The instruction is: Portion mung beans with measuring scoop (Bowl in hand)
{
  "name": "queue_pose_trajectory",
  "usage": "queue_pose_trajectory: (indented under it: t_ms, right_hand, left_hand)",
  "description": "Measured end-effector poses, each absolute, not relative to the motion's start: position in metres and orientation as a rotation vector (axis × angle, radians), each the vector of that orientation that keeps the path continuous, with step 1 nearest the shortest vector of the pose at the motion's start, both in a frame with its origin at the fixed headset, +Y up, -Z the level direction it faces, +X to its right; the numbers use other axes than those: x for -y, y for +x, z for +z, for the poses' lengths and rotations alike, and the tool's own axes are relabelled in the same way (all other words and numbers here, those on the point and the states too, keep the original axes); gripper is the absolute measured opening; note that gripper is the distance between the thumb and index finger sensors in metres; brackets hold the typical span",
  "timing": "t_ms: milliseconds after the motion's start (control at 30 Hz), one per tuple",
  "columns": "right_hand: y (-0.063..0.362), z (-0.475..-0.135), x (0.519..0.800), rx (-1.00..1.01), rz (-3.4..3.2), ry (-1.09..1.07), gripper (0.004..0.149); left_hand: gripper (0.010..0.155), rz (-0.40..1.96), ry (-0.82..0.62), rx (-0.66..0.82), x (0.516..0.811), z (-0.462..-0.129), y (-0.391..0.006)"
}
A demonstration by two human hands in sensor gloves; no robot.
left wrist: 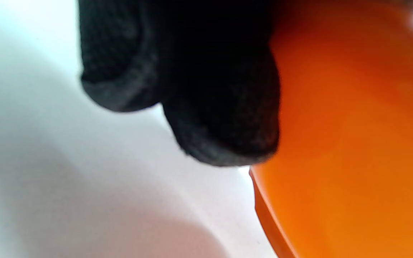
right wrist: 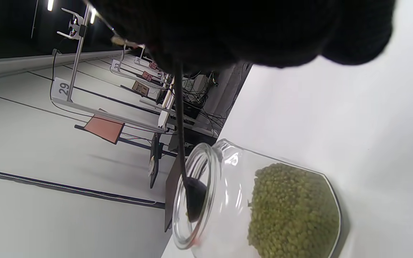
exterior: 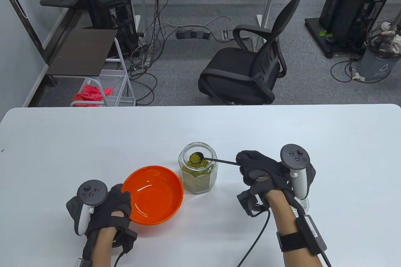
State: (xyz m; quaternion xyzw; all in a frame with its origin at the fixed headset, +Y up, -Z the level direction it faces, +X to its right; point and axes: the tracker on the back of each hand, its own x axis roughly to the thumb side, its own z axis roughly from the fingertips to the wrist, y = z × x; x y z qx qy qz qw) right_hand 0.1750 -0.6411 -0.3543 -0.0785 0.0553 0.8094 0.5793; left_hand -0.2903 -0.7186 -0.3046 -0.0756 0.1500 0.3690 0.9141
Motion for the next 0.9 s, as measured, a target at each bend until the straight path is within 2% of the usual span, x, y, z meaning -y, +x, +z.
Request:
queue_pose_trajectory:
  t_ms: [400,900]
  right_hand:
    - [0.164,-0.338,0.626,-0.137,1.855,-0.026,0.040]
    - [0.105,-0.328,0.649,-0.274,2.017,0.186,0.045]
  left_hand:
    - [0.056,0.765,-0.155,-0.320,0.719,-0.305,-0.289]
    - [0.056,0.779,-0.164,-0.318,0.720,-0.305,-0.288]
